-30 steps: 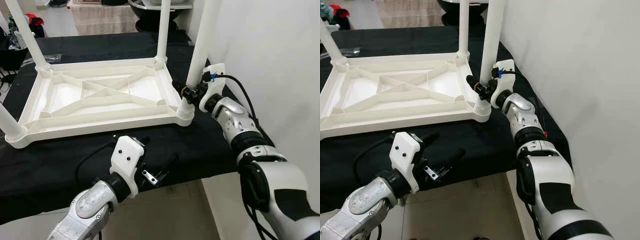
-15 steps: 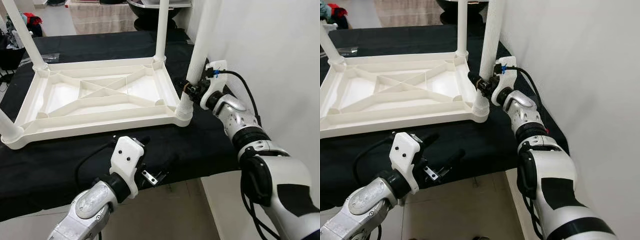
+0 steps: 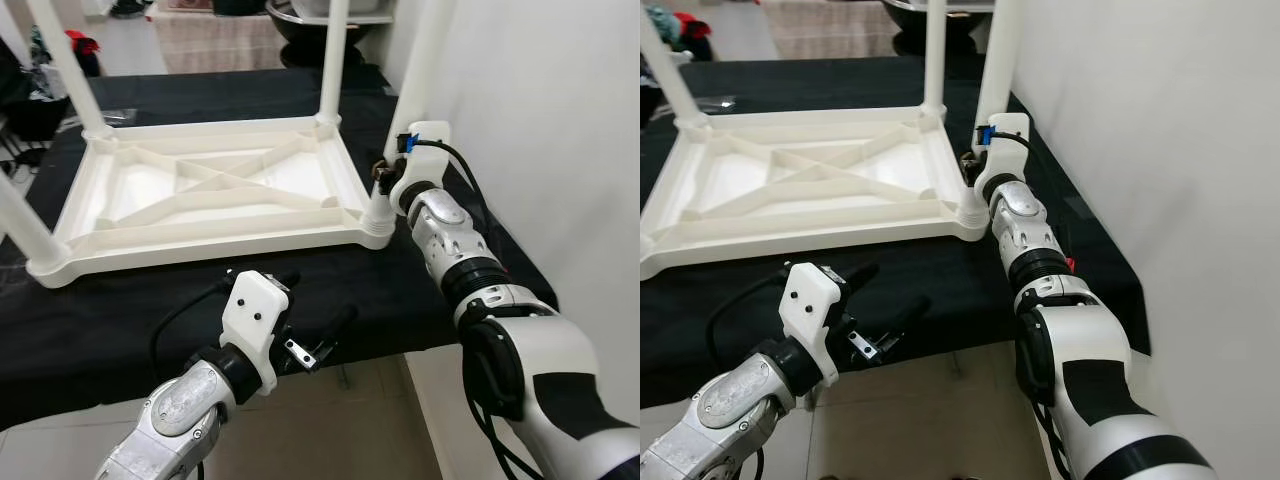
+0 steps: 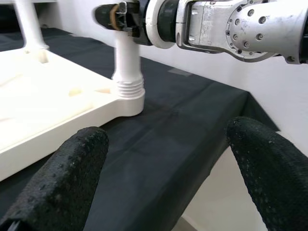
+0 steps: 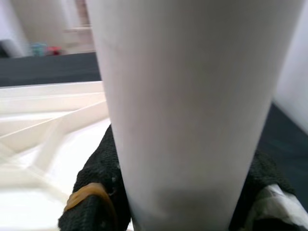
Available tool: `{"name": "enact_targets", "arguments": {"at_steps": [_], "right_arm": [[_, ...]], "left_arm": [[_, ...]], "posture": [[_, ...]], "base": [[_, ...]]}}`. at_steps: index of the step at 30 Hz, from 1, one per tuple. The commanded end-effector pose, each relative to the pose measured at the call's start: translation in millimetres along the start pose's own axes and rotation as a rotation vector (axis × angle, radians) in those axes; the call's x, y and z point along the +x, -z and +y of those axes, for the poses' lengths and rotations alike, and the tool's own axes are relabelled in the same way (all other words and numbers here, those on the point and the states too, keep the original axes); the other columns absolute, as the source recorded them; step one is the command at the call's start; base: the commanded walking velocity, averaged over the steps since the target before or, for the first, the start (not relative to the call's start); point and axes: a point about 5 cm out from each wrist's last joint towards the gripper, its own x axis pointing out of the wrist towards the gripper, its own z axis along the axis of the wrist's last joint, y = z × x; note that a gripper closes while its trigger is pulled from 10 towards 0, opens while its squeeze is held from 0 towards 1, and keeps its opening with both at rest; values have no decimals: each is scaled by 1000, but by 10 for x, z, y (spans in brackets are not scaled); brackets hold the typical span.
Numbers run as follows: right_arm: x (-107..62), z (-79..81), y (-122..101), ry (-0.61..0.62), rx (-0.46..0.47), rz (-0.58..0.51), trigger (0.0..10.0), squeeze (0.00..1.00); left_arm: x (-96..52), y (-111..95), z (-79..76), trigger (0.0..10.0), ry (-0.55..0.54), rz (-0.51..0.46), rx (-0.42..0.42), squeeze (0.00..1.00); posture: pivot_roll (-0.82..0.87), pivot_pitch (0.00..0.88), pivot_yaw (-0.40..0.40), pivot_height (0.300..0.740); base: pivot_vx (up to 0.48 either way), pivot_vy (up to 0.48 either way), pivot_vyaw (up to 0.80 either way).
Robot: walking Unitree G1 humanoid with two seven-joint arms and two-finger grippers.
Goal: Building children table
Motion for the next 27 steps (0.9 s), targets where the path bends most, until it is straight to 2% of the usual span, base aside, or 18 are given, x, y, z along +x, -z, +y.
{"name": "enact_targets", "arguments": {"at_steps": [1, 2, 3, 4, 6, 7, 8, 9, 11, 13, 14, 15, 16, 20, 21, 25, 26, 27], "right_arm": [[-72, -123, 266, 212, -16, 108, 0, 0], [-72, -123, 266, 212, -16, 108, 0, 0], [-95, -117, 285, 315, -12, 113, 0, 0], [-112, 1, 284, 370, 12, 111, 0, 0], [-134, 214, 269, 403, 57, 114, 0, 0], [-134, 214, 269, 403, 57, 114, 0, 0], [-154, 430, 277, 396, 105, 142, 0, 0], [-154, 430, 277, 396, 105, 142, 0, 0], [-177, 561, 286, 393, 135, 156, 0, 0], [-180, 573, 283, 392, 135, 151, 0, 0], [-179, 587, 276, 374, 137, 143, 667, 0], [-178, 597, 272, 362, 138, 138, 667, 0], [-169, 609, 261, 323, 133, 130, 10000, 0], [-162, 617, 238, 279, 132, 112, 10000, 0], [-154, 597, 211, 251, 125, 84, 10000, 1000], [-128, 509, 118, 166, 113, 10, 10000, 1000], [-108, 486, 99, 96, 106, 3, 10000, 0], [-108, 486, 99, 96, 106, 3, 10000, 0]], "left_arm": [[7, 10, -12, 10000, 4, 4, 3, 0], [7, 10, -12, 10000, 4, 4, 3, 0], [9, 8, -12, 10000, 4, 3, 3, 0], [10, 8, -16, 10000, 5, 2, 1, 0], [9, 11, -28, 10000, 7, 2, -1, 0], [9, 11, -28, 10000, 7, 2, -1, 0], [9, 11, -38, 10000, 7, 1, -5, 0], [9, 11, -38, 10000, 7, 1, -5, 0], [11, 10, -47, 10000, 6, 0, -6, 0], [11, 9, -48, 10000, 5, 0, -7, 0], [4, 14, -44, 10000, 4, 3, -7, 0], [-1, 18, -42, 10000, 4, 5, -7, 0], [-5, 23, -41, 10000, 4, 6, -8, 0], [-4, 27, -41, 10000, 3, 7, -9, 0], [0, 33, -44, 10000, 4, 7, -11, 0], [12, 41, -54, 10000, 4, 6, -13, 0], [14, 41, -55, 10000, 4, 5, -12, 0], [14, 41, -55, 10000, 4, 5, -12, 0]], "posture": [[131, 166, -64, 740], [131, 166, -64, 740], [131, 166, -64, 740], [125, 168, -64, 740], [126, 169, -66, 740], [126, 169, -66, 740], [127, 169, -70, 740], [127, 169, -70, 740], [131, 170, -72, 740], [131, 170, -72, 740], [130, 172, -73, 740], [130, 172, -73, 740], [126, 171, -70, 740], [121, 167, -72, 740], [121, 167, -72, 740], [118, 161, -71, 740], [117, 156, -73, 740], [117, 156, -73, 740]], "base": [[0, 0, 0], [0, 0, 0], [0, 0, 0], [0, 0, 0], [0, 0, 0], [0, 0, 0], [0, 0, 0], [0, 0, 0], [0, 0, 0], [0, 0, 0], [0, 0, 0], [0, 0, 0], [0, 0, 0], [0, 0, 0], [0, 0, 0], [0, 0, 0], [0, 0, 0], [0, 0, 0]]}}
